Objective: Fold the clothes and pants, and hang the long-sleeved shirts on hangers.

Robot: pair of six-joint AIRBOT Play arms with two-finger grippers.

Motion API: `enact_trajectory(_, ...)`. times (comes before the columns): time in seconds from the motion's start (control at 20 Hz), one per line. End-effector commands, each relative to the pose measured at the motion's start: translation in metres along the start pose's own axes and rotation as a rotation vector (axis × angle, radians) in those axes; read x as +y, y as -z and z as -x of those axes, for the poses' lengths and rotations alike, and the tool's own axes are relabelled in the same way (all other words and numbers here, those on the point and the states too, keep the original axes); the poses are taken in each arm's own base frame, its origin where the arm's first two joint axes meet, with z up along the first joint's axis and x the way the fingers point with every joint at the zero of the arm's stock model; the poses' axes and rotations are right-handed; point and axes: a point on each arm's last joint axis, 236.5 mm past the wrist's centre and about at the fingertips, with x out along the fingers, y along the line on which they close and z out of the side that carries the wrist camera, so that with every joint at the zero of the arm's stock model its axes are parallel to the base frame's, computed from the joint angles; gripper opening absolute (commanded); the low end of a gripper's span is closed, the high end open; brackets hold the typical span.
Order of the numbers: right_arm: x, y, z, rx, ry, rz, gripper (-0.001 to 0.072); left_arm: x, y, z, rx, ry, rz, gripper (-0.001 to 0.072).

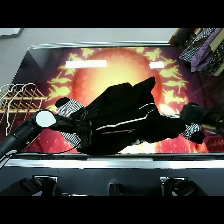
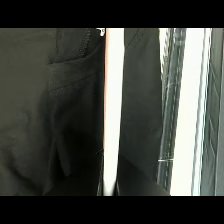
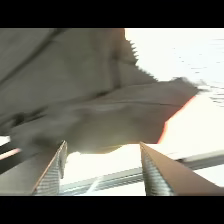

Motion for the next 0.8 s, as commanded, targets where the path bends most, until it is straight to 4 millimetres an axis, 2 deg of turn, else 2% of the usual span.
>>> enact_trajectory(0.0,-0.053,-0.008,-0.003,0.013,0.145,0.002,0.0543,0.001,0.000,0.000,-0.001,-0.004,0.000,0.0034)
enact_trajectory(0.05,-0.055,-0.006,-0.008,0.057,0.120,0.053,0.0543,0.001,0.000,0.000,-0.001,-0.004,0.000,0.0034)
enact_trajectory(0.1,-0.046,0.000,-0.014,0.108,0.047,0.156,0.0537,0.001,0.000,0.000,-0.001,-0.004,0.000,0.0034)
enact_trajectory(0.2,-0.014,0.017,-0.024,0.206,-0.151,0.501,0.0523,0.001,0.000,0.000,-0.001,-0.004,0.000,0.0034)
enact_trajectory(0.4,0.048,0.024,-0.040,0.165,-0.490,0.998,0.0540,0.001,0.000,0.000,-0.001,-0.004,0.000,0.0033)
enact_trajectory(0.5,0.063,0.028,-0.049,0.161,-0.588,1.098,0.0540,0.001,0.000,0.000,-0.001,-0.005,0.000,0.0034)
enact_trajectory(0.6,0.068,0.030,-0.060,0.191,-0.626,1.101,0.0540,0.001,0.000,0.000,-0.001,-0.005,0.000,0.0034)
enact_trajectory(0.75,0.082,0.038,-0.062,0.202,-0.733,1.150,0.0540,0.001,0.000,0.000,-0.001,-0.004,0.000,0.0034)
